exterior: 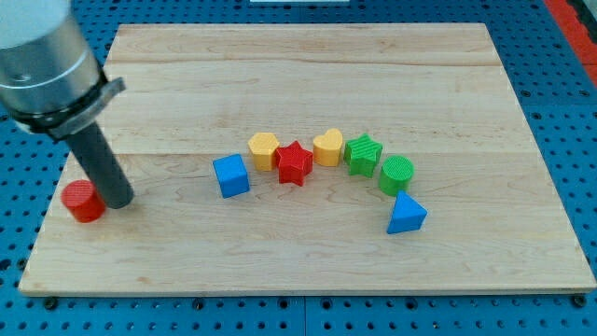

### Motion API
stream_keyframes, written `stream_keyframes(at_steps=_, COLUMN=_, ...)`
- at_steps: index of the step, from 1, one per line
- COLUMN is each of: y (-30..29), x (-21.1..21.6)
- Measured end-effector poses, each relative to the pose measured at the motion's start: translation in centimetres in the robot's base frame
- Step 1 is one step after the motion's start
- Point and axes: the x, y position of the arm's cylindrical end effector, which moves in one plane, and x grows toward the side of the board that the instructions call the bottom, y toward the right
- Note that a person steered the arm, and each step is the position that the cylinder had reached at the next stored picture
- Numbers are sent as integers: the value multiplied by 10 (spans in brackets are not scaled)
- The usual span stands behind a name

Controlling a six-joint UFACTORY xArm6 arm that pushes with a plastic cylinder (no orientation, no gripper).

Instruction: Push the blue cube and yellow hexagon towards red circle

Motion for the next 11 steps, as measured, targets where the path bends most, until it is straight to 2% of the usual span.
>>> stream_keyframes(at_steps=1, y=117, x=3)
stream_keyframes(at_steps=2, y=185, x=-13)
stream_keyframes(at_steps=3, y=141, x=-66)
stream_keyframes(at_steps=4, y=67, x=-70)
stream_keyframes(at_steps=5, y=43, x=-77)
stream_keyframes(at_steps=6, y=26, x=-55)
stream_keyframes(at_steps=7, y=-1, x=-52)
stream_keyframes(at_steps=8, y=-14, x=-66)
stream_keyframes(at_steps=9, y=16, x=-90)
stream_keyframes(at_steps=10, y=37, x=-155)
stream_keyframes(at_steps=11, y=148, x=-147)
